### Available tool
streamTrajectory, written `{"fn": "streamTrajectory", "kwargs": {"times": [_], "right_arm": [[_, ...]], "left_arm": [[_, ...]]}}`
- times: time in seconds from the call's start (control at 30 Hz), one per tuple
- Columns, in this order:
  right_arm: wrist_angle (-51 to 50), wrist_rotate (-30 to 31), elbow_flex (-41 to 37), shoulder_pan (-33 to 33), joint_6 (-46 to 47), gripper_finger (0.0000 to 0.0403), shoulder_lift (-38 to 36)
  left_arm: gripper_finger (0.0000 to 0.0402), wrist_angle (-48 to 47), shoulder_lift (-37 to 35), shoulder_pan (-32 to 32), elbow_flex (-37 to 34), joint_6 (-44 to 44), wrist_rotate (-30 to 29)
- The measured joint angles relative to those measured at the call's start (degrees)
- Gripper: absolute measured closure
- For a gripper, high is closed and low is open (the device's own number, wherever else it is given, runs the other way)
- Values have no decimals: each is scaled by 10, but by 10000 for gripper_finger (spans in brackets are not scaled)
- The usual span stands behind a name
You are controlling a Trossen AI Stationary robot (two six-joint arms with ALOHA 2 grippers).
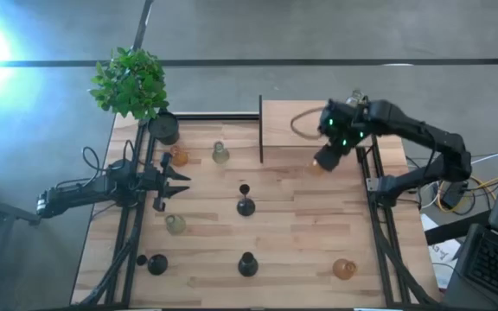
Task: Pick & Place candle stick holders
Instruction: Put the middle orange glass candle holder on the shelf
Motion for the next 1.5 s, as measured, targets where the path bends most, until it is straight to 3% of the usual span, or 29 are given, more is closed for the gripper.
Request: {"fn": "streamTrajectory", "kwargs": {"times": [0.2, 0.67, 1.1, 1.5], "right_arm": [[-28, 4, 18, -123, -72, 378, 16], [-11, 0, 54, -320, -144, 378, 81], [20, -2, 53, -407, -147, 378, 86], [36, 2, 52, -409, -104, 378, 89]], "left_arm": [[275, 0, 0, 0, 0, 0, 0], [275, 0, 0, 0, 0, 0, 0], [275, 0, 0, 0, 0, 0, 0], [275, 0, 0, 0, 0, 0, 0]]}}
